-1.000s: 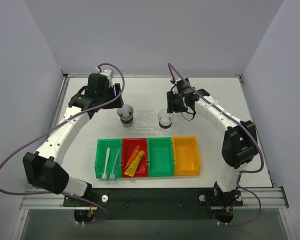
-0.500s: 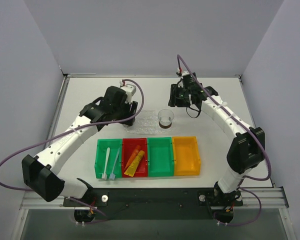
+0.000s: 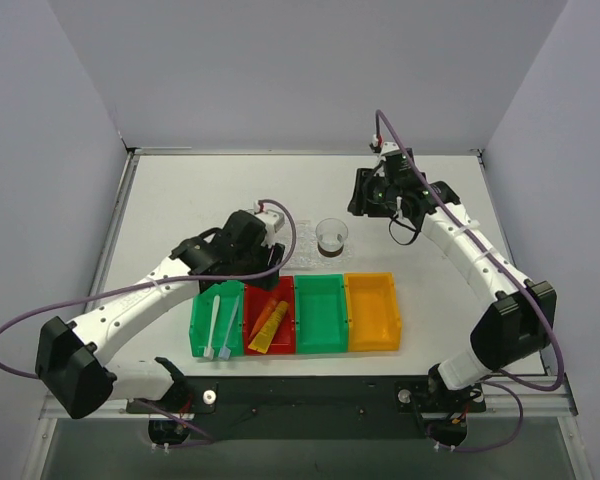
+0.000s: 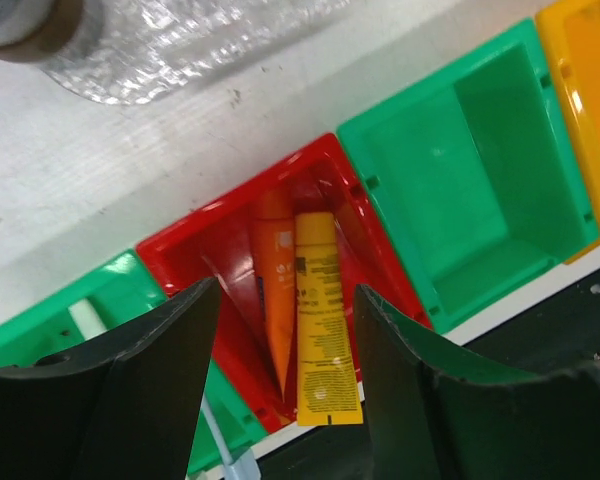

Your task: Prepare toiletry sets of a toothbrush and toothpaste on the tray

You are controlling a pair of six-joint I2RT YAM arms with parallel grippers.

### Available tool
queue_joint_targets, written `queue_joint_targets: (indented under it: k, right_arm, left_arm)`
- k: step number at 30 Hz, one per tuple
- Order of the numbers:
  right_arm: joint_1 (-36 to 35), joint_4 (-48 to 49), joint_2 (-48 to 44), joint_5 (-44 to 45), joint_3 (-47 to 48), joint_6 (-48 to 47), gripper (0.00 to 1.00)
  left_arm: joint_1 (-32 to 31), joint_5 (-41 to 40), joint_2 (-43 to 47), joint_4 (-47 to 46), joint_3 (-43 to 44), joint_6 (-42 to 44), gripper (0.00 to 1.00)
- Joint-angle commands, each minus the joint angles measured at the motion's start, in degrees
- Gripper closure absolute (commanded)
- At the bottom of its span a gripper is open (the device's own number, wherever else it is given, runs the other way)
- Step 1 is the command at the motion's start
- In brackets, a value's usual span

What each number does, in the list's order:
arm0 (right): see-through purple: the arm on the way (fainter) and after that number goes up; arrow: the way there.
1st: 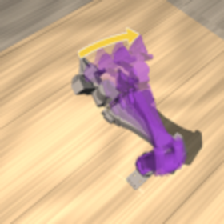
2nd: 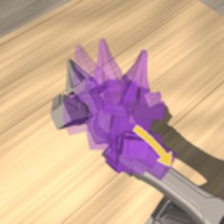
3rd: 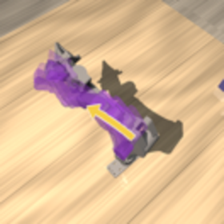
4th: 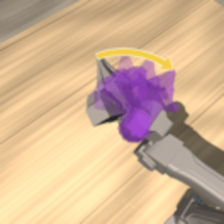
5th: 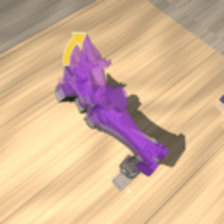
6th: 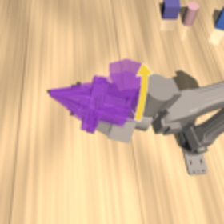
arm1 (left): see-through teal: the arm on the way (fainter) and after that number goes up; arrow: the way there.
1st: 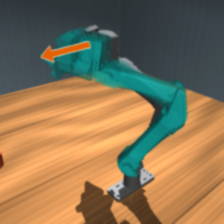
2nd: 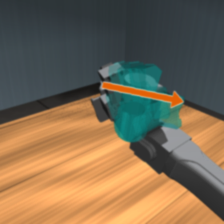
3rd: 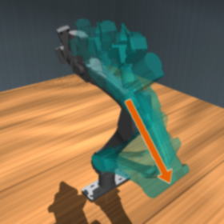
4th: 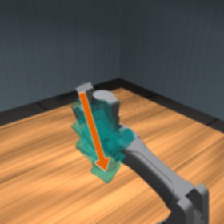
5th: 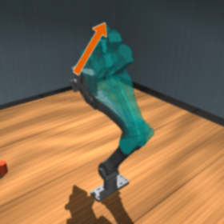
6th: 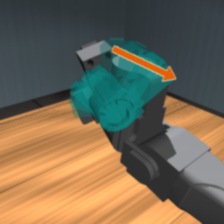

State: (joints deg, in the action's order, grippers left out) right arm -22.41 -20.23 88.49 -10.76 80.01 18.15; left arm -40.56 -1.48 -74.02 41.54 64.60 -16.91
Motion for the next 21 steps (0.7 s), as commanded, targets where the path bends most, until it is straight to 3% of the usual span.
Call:
queue_joint_targets:
  k: [1, 6, 21]
  right_arm:
    - [1.4, -0.2, -4.7, -0.8, -2.0, -0.8, 0.59]
    - [3.0, -0.2, -6.4, -3.2, -3.3, -0.8, 0.60]
    - [4.6, 3.3, -11.9, -3.8, -10.0, 1.4, 0.60]
  left_arm:
    - [-2.3, 3.9, 2.5, -5.0, -5.1, -5.2, 0.35]
    - [-3.8, 7.9, 1.1, -7.2, -9.0, -6.5, 0.36]
    - [-6.8, 6.6, -3.5, -7.3, -12.8, -7.6, 0.40]
